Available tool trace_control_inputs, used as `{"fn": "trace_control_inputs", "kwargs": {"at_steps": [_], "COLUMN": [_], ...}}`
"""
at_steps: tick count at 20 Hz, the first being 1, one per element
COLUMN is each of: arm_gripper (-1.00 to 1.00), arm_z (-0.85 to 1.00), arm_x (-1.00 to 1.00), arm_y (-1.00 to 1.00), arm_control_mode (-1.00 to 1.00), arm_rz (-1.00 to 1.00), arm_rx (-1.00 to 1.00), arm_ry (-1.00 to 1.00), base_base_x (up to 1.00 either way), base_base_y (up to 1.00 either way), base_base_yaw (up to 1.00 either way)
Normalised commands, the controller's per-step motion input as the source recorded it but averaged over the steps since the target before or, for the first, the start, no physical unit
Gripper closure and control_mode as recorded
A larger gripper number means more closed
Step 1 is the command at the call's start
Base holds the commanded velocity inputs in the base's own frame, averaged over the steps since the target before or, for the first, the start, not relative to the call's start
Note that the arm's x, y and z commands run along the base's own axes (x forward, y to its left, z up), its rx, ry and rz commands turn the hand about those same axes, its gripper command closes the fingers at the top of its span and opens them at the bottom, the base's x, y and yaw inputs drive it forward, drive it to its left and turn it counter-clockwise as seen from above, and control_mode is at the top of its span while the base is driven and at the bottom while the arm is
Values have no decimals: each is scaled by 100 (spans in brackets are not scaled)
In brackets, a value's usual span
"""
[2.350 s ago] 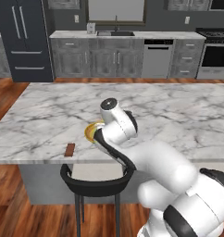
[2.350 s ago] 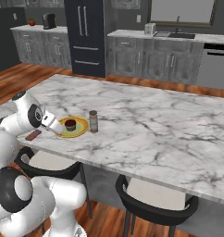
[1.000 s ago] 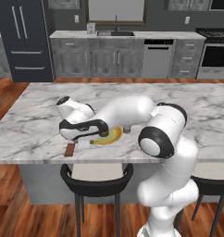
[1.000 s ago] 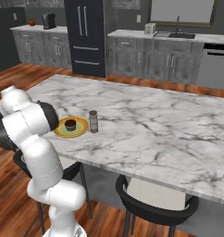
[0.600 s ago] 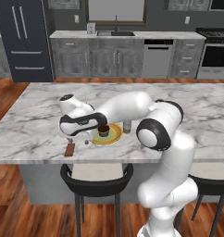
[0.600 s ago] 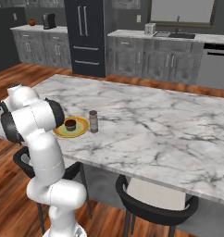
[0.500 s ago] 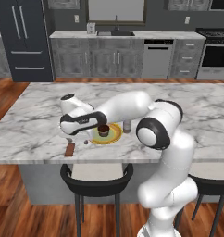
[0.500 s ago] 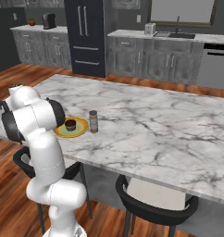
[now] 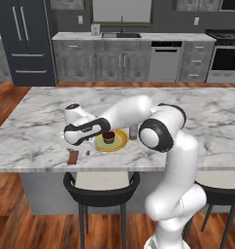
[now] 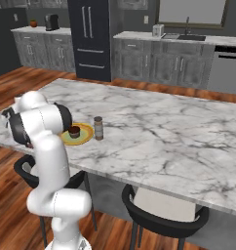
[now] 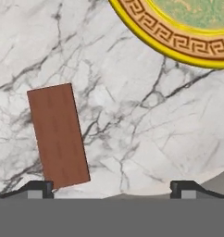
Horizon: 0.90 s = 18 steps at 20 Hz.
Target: Take the cinnamon bottle from the cabinet and place it on the dining table, next to the plate with the cupcake. Then take the chocolate from the dining counter and place it on the cupcake plate.
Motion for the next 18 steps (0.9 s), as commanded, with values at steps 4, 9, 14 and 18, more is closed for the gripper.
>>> {"fn": "trace_control_inputs", "kwargs": {"at_steps": [4,9,14,18], "arm_gripper": [-100,-100,-100,-100], "arm_z": [-13,-4,-10,-18], "arm_x": [24,23,17,5], "arm_y": [21,21,12,0], "arm_control_mode": [-100,-100,-100,-100], "arm_rz": [1,0,0,0], "arm_rx": [0,0,0,0], "arm_ry": [5,6,1,0], "base_base_x": [0,0,0,0], "base_base_y": [0,0,0,0], "base_base_yaw": [0,0,0,0]}}
